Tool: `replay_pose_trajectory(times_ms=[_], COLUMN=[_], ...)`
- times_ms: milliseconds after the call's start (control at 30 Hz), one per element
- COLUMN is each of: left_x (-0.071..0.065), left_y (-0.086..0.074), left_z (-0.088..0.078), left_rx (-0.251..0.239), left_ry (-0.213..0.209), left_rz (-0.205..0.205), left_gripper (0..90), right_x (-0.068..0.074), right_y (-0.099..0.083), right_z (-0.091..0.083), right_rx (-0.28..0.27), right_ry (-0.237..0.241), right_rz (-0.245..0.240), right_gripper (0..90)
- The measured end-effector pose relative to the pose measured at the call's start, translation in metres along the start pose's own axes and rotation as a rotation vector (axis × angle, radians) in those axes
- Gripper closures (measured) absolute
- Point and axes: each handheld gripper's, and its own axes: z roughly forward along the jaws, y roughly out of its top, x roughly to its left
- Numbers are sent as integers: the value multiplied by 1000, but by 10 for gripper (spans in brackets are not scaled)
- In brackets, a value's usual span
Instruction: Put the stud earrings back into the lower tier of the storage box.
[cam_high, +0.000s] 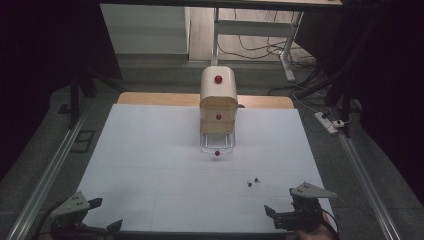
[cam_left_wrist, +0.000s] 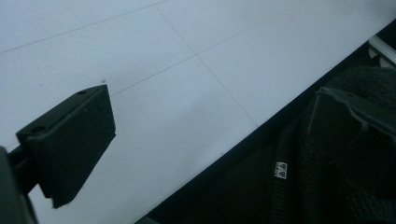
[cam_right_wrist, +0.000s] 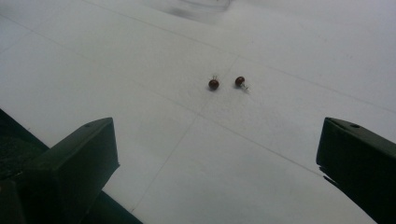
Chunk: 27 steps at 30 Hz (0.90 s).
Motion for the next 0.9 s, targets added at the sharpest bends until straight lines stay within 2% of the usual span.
replay_pose_trajectory(times_ms=[67, 300, 500, 567, 667, 900], left_x=[1, 4, 4, 4, 7, 6], left_y=[0, -1, -2, -2, -2, -2], left_z=[0, -3, -4, -5, -4, -3], left_rx=[-3, -22, -26, -29, -23, -7], left_ry=[-6, -8, 9, 27, 15, 6], left_rz=[-10, -34, -23, -12, -33, -19], left_gripper=[10, 1, 1, 1, 1, 2], right_x=[-1, 2, 2, 3, 2, 4], right_y=[0, 1, 1, 1, 2, 3], right_z=[1, 1, 3, 3, 4, 5], right_rx=[11, 17, 29, 31, 36, 46], right_ry=[15, -6, 23, 26, 34, 40], right_rz=[9, -17, -28, -31, -32, -47], right_gripper=[0, 0, 0, 0, 0, 0])
